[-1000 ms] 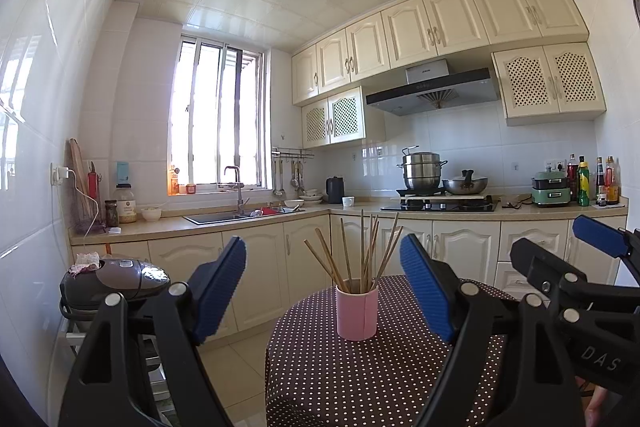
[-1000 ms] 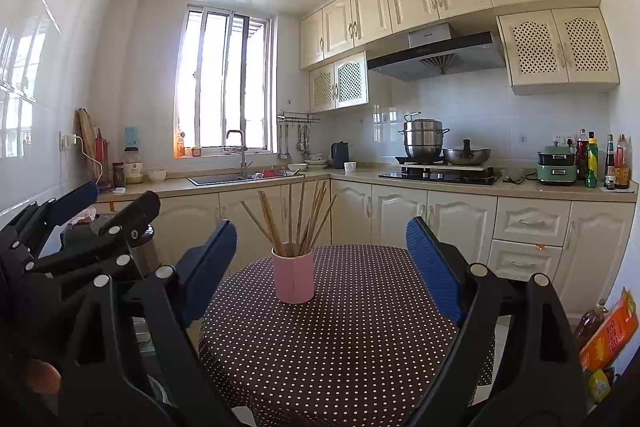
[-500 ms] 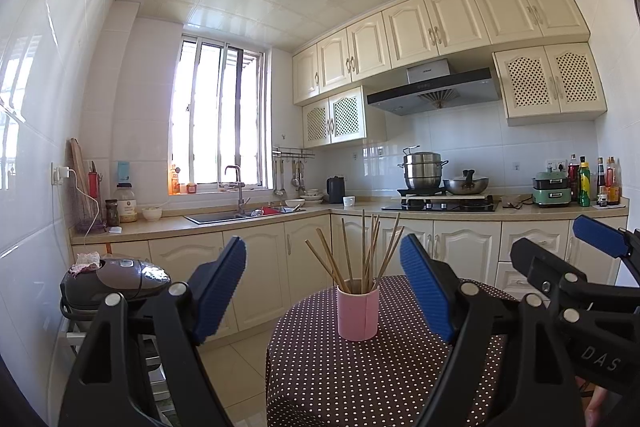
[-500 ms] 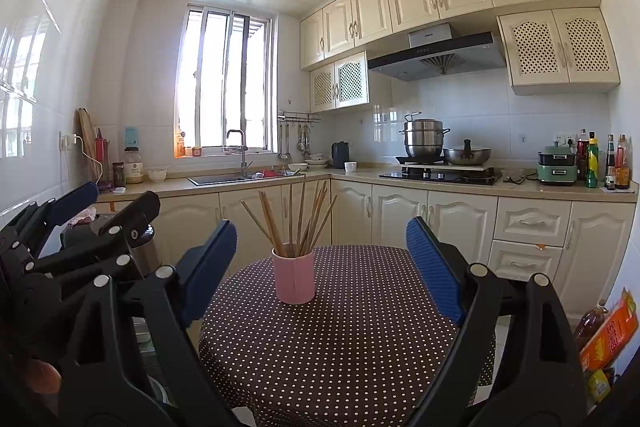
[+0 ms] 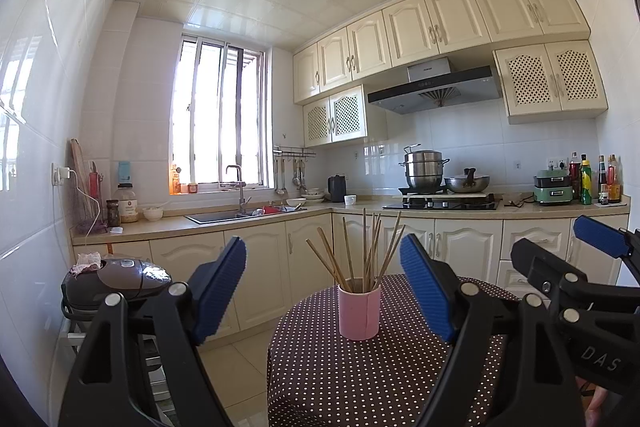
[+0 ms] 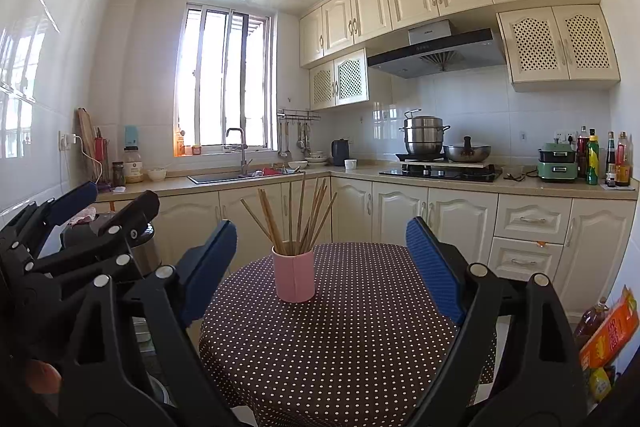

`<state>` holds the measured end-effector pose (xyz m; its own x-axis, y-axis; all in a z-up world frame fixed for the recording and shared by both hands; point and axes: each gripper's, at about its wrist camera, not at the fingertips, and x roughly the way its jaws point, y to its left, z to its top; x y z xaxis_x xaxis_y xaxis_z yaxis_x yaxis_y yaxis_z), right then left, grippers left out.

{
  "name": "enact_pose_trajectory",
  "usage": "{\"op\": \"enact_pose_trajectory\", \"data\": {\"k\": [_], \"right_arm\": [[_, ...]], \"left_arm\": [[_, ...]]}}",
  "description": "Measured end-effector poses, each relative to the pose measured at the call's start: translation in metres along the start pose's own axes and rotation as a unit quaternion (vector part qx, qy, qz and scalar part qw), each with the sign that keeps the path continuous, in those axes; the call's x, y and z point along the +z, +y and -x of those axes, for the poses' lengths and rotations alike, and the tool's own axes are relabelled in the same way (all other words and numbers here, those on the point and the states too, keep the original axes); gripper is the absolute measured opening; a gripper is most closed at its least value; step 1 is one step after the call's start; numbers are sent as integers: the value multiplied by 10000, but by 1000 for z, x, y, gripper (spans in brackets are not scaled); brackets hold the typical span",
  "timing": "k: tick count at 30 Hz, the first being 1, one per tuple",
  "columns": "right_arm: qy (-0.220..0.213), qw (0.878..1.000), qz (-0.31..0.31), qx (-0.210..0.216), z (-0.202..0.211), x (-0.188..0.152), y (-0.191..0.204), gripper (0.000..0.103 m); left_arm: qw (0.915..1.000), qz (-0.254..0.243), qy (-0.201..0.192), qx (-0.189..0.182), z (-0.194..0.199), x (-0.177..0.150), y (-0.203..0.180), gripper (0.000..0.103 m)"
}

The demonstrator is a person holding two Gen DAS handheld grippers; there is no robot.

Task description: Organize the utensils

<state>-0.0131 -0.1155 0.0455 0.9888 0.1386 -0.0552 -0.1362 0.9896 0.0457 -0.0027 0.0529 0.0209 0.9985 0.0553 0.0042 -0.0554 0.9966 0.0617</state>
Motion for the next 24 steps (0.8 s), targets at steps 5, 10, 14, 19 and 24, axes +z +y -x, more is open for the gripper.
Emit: {"op": "enact_pose_trajectory", "data": {"k": [5,10,14,19,24], "right_arm": [[14,10000,-10,-3,0,-1,1,85],[29,10000,-11,5,-1,0,1,85],[45,10000,-20,4,-1,-1,1,85],[82,10000,-36,17,-4,-3,2,85],[114,9999,-48,28,-5,-5,3,85]], "left_arm": [[10000,-10,7,7,-1,0,2,78],[10000,-17,19,9,-2,-1,2,78],[10000,-26,35,5,-2,-2,2,78],[10000,-41,59,7,-4,-5,4,78],[9999,-74,68,23,-5,-6,3,78]]}}
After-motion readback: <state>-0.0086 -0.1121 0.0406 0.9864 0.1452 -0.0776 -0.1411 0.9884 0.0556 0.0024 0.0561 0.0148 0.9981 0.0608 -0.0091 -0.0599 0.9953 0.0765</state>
